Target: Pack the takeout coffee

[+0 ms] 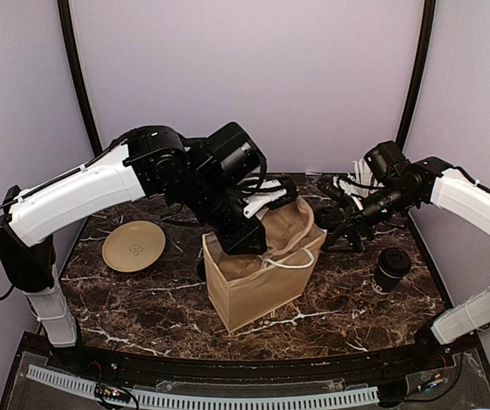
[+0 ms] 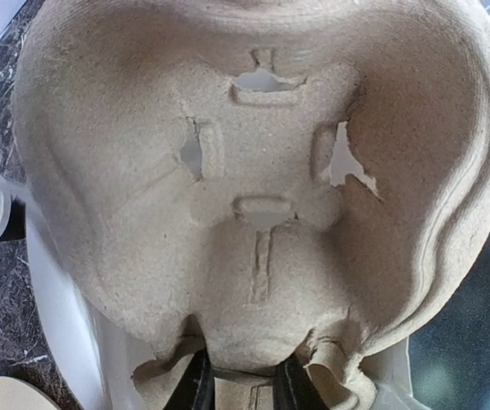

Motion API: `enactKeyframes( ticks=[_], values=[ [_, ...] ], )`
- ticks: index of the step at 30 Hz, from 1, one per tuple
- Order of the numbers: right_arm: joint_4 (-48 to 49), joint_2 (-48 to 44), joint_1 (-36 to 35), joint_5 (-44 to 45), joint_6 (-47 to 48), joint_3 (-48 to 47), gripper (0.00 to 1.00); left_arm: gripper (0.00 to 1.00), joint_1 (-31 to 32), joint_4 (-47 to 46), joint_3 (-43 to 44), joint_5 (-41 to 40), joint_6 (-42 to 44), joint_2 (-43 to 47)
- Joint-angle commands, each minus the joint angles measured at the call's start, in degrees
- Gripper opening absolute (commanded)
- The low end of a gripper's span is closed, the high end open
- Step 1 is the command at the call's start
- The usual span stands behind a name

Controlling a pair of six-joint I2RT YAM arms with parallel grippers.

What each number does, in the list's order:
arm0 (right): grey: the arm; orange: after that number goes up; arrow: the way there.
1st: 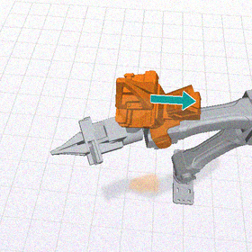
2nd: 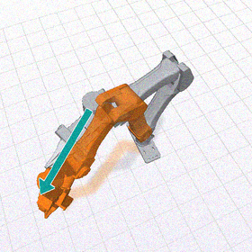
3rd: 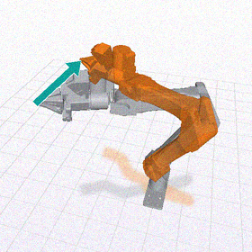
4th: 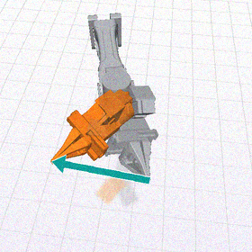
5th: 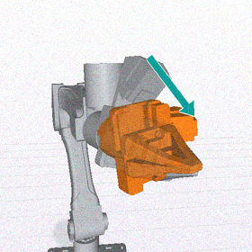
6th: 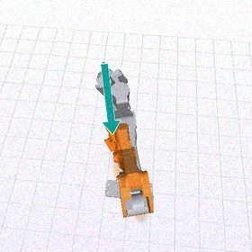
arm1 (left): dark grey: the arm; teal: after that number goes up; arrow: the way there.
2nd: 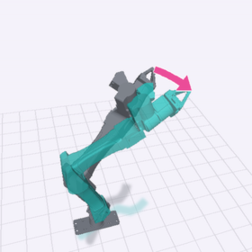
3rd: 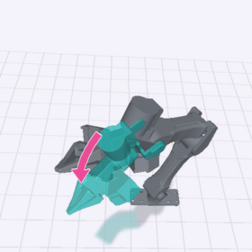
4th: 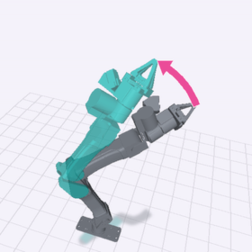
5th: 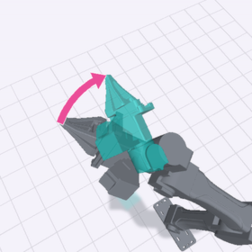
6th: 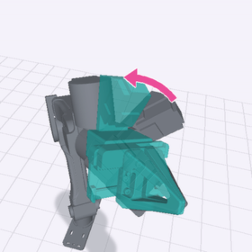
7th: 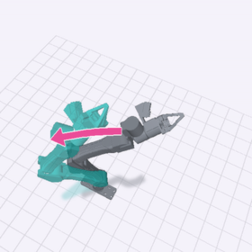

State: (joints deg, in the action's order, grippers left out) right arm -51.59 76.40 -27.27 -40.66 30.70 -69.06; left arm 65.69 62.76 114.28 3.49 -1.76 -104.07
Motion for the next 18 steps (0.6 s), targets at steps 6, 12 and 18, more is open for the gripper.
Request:
enactKeyframes(
  ticks=[6,12,18],
  values=[
    [-3.47,-1.62,-1.03,-5.39,3.69,-0.96,0.96,0.14,0.67,-2.70,0.87,-6.32,-0.46,6.71],
    [-4.90,-2.89,-1.19,-7.06,5.07,-1.17,0.96,0.14,0.67,3.13,1.15,-5.07,-3.08,3.66],
    [-5.34,-2.85,-1.83,-7.54,5.23,-1.38,0.96,0.13,0.67,7.58,0.54,-7.17,-5.16,1.51]
  ],
)
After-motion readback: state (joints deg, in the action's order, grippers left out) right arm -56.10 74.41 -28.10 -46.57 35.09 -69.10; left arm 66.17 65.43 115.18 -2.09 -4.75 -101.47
